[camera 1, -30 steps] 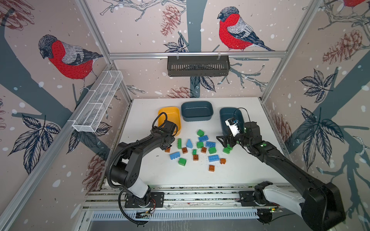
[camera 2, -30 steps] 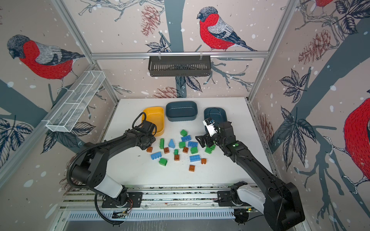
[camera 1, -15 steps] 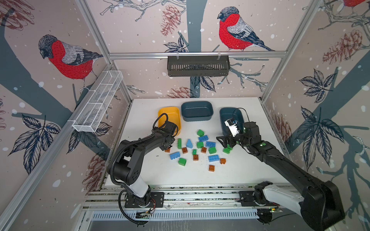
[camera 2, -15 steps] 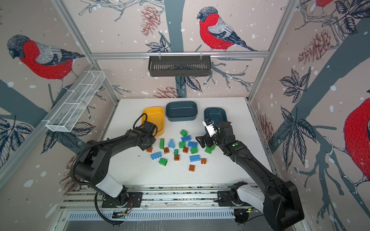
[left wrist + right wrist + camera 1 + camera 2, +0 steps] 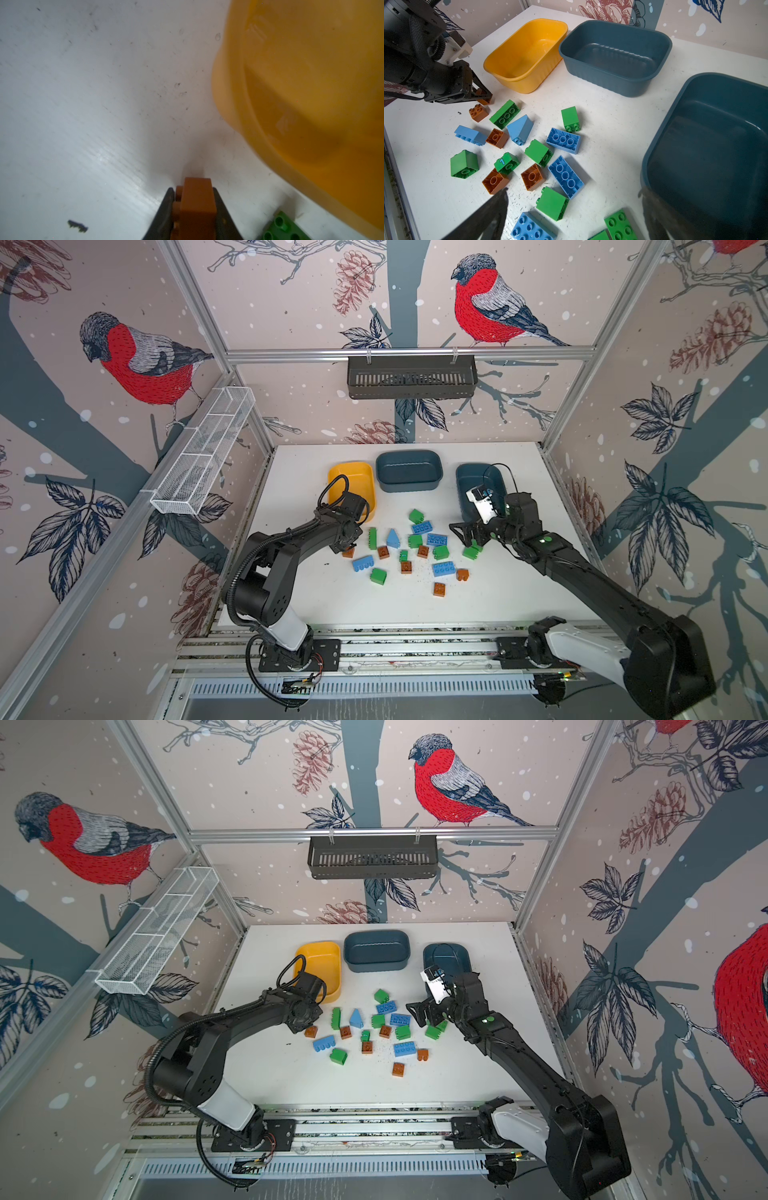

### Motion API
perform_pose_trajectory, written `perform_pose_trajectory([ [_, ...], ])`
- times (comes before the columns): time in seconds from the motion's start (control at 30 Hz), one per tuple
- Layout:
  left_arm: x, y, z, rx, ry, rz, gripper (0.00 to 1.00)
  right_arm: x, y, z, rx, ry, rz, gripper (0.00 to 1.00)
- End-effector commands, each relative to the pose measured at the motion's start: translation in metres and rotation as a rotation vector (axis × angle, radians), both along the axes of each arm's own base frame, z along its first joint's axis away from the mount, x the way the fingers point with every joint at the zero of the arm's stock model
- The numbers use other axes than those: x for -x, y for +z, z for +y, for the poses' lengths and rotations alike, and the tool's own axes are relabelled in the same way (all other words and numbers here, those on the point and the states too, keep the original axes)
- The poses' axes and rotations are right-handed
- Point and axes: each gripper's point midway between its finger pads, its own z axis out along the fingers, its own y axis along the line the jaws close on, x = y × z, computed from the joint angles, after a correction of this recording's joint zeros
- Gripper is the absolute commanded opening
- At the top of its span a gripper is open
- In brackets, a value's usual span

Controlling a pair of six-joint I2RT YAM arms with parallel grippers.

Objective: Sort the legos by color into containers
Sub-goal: 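Close the left gripper on the brown brick, then lift the brown brick and drop it into the yellow tub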

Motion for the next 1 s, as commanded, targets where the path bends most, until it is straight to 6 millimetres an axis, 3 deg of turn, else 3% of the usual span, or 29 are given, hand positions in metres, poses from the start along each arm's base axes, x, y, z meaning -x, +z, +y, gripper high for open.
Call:
perform_pose_trajectory([
  [0.0,0.005,0.016,0.012,-0.072,-0.026,0.001,0.14,0.003,0.012,0.006,-0.027,0.043,-0.011,0.99],
  [0.23,0.001,0.070,0.022,-0.165,-0.127,-0.060,0.15,0.012,0.037,0.024,-0.118,0.149,-0.025,0.99],
  [0.37,-0.030,0.112,0.014,-0.210,-0.214,-0.173,0.15,0.015,0.046,0.032,-0.158,0.186,-0.032,0.99],
  [0.5,-0.069,0.132,0.007,-0.263,-0.281,-0.233,0.15,0.014,0.053,0.040,-0.181,0.208,-0.038,1.00],
  [0.63,-0.108,0.126,0.006,-0.295,-0.322,-0.223,0.15,0.015,0.053,0.044,-0.178,0.213,-0.037,0.99],
  [0.8,-0.153,0.094,0.002,-0.305,-0.396,-0.192,0.15,0.015,0.048,0.046,-0.164,0.205,-0.029,1.00],
  [0.97,-0.183,0.061,0.017,-0.403,-0.417,-0.116,0.16,0.016,0.039,0.042,-0.135,0.187,-0.016,1.00],
])
